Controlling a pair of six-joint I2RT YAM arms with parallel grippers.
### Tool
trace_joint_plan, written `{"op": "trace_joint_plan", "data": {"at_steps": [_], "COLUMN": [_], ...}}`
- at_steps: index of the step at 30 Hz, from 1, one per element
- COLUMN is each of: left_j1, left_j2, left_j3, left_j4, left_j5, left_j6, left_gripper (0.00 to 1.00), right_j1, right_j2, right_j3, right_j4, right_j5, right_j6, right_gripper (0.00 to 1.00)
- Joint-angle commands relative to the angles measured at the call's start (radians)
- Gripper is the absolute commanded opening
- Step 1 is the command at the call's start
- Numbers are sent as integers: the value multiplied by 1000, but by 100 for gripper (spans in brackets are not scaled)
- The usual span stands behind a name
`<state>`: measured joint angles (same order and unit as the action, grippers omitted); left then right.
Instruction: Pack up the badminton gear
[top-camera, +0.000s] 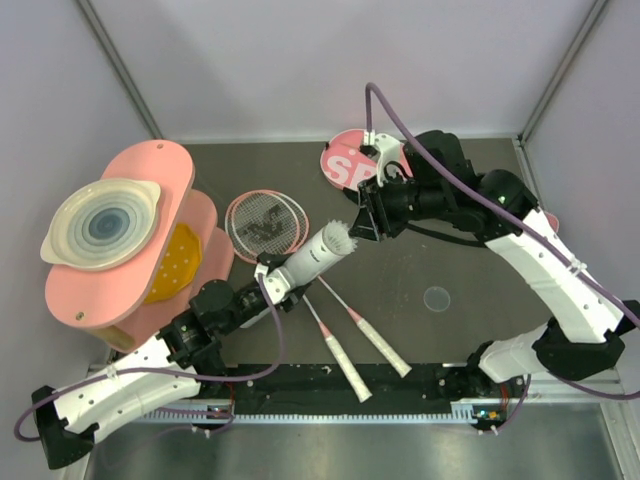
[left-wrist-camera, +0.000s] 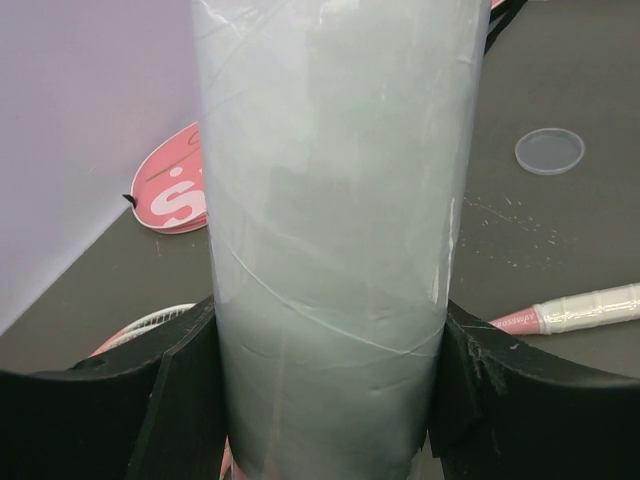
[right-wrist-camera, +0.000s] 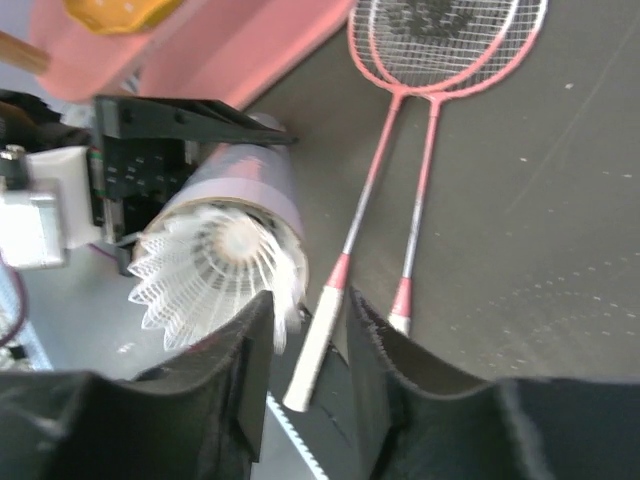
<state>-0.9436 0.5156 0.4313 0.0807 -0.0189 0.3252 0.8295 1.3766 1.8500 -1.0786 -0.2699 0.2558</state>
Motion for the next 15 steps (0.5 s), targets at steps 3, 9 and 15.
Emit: {"op": "trace_joint_plan", "data": {"at_steps": [3,9,15], "left_j1": [-3,-3,-3], "left_j2": [-9,-8,-14], "left_j3": [23,23,21], "left_j4": [60,62,60], "left_j5": [13,13,10], "left_j6": [23,23,23], "left_gripper": [11,11,11], "right_j1": [14,60,137], "right_j2": [6,47,117], "right_j3": [49,11,-40], "right_j4": [-20,57,173], "right_j5": [92,48,47], "right_j6": [-33,-17,31], "right_gripper": [45,53,54]}}
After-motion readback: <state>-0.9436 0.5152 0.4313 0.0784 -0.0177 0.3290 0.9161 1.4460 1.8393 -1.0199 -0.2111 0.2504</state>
